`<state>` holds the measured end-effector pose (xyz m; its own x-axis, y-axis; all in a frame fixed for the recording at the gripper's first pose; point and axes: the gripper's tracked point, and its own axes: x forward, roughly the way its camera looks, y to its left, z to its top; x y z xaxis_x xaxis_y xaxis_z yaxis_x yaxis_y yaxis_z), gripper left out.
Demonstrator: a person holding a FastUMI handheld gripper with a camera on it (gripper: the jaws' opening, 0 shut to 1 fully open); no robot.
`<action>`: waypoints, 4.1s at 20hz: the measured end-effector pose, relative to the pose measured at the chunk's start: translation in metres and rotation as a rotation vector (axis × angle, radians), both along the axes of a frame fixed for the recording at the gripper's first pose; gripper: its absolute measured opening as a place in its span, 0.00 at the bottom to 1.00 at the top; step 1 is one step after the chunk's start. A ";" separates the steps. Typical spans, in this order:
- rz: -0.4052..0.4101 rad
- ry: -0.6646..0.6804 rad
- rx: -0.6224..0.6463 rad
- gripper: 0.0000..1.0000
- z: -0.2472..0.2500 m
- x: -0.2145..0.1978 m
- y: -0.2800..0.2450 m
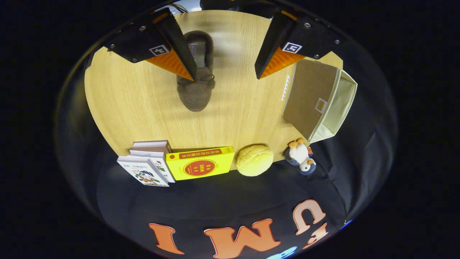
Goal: Open the storage box then place both shoes into the box .Put the left shoe in first, then the right shoe, with the right side of both shoes facing outward in a uniform manner.
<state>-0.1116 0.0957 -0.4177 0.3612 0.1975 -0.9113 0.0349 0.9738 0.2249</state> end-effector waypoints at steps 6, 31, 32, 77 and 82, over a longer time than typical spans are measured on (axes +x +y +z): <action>0.009 0.070 -0.061 0.93 -0.049 -0.023 -0.039; -0.220 0.136 0.002 0.04 -0.084 -0.001 -0.036; -0.214 0.125 0.006 0.05 -0.074 0.003 -0.029; 0.056 -0.017 0.156 0.36 0.078 0.089 0.294; 0.100 -0.194 0.176 0.63 0.121 0.106 0.250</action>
